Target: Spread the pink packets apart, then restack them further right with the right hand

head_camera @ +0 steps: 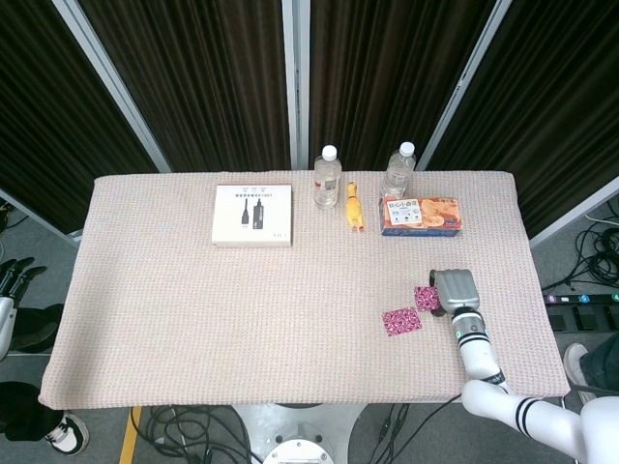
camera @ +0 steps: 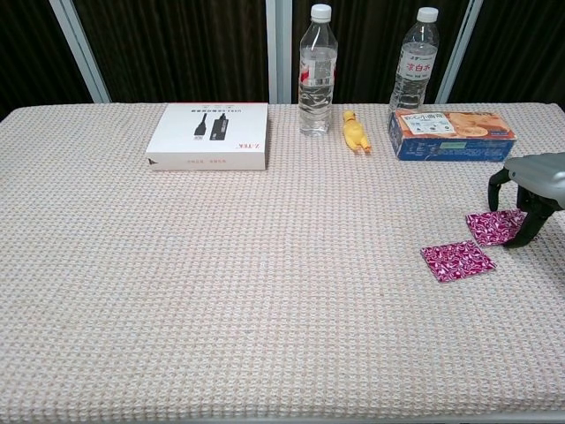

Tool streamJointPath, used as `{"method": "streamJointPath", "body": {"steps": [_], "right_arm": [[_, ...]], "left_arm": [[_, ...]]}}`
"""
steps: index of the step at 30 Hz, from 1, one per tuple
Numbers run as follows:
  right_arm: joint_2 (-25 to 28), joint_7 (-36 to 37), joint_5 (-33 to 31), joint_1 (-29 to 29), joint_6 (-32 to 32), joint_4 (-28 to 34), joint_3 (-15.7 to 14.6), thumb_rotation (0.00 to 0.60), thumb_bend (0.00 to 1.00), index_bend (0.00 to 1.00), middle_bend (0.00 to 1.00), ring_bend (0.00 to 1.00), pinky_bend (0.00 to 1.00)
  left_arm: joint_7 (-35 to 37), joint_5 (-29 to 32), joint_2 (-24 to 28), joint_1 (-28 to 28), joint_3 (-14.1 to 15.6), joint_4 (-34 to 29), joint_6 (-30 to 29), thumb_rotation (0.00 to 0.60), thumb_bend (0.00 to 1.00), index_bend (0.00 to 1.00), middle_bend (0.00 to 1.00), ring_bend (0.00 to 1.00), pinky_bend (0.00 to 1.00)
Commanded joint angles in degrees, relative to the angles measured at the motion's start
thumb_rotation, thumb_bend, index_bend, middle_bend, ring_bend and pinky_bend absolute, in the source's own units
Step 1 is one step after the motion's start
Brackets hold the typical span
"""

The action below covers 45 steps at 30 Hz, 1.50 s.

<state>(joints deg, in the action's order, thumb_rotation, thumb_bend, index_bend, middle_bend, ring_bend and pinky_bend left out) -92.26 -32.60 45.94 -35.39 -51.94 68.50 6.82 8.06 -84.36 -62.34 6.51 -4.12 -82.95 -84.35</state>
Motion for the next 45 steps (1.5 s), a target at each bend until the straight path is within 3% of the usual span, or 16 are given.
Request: {"method": "streamJointPath", "body": {"steps": [1,25,33,45], "right_arm": [[-0.03,-0.10,-0.16,-0.01,0.09,-0.10,0.02,0.585,0.00,0.45,1.00,1.00,1.00],[0.63,-0.70,-0.80,-0.18,-0.02,0.90,0.40,0.578,0.00,0.38,1.00,1.00,1.00],[3.61,-2.19,1.39,0.18,-3.62,8.78,0.03,0.583,0.00,0.38,1.00,1.00,1.00],[7.61,-8.04,6.57,-0.20,-5.60,19.09,-4.79,0.564,0.00,0.38,1.00,1.00,1.00]], "left_arm": [[0.04,-0.01,-0.03,0.03,0.00,0.03,0.05,0.600,0.00,0.25,0.23,0.12,0.24],[0.00,-0.07,0.41,-0.05,-0.07,-0.44,-0.26,0.600,0.00,0.25,0.23,0.12,0.24],[-0.36,-0.42,0.59,0.07,-0.10,-1.15,-0.45,0.600,0.00,0.25,0.23,0.12,0.24],[-0.14,-0.42,1.10,-0.31,-0.22,-1.66,-1.21,0.600,0.00,0.25,0.23,0.12,0.24]]}}
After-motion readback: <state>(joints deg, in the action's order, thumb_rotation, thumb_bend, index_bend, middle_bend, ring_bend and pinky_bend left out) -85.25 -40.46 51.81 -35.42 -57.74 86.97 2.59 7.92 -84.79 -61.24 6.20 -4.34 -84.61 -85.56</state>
